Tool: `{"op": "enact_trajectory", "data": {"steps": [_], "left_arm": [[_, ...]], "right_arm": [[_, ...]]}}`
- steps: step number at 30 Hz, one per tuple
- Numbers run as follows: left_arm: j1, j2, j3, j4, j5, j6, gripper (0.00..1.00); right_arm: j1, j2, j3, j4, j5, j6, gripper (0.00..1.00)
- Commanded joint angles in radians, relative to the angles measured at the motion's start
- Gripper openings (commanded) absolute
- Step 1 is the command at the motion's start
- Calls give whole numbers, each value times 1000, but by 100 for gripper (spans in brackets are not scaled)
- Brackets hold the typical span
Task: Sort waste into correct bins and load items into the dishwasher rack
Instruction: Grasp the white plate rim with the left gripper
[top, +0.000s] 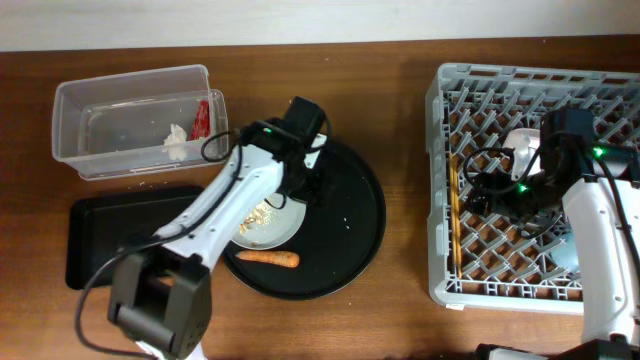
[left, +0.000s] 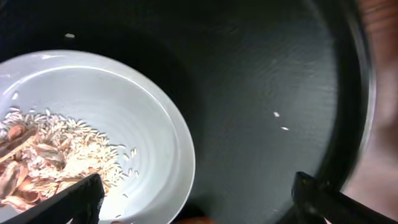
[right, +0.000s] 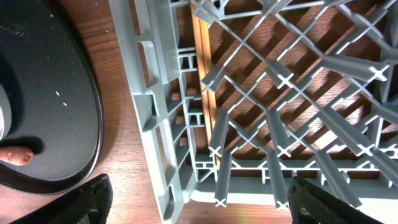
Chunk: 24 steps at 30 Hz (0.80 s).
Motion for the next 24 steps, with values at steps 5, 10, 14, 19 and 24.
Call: {"op": "enact_trajectory", "data": {"steps": [5,10,14,19,24], "left_arm": [[-93,192,-17,1,-155,-150,90],[-124,204,-17,0,-267,-258,77],[-126,230,-23,1,-275,-294,70],[-129,275,-23,1,-283,-319,50],[-129,277,-23,4,-293,-320,7]], "right_arm": [[-4,-7,16,-6,-19,3,89],[-4,-7,16,-10,-19,3,88],[-4,-7,16,-10,-20,3,87],[-4,-7,16,-10,-20,3,87],[-4,-7,16,-10,-20,3,87]]}}
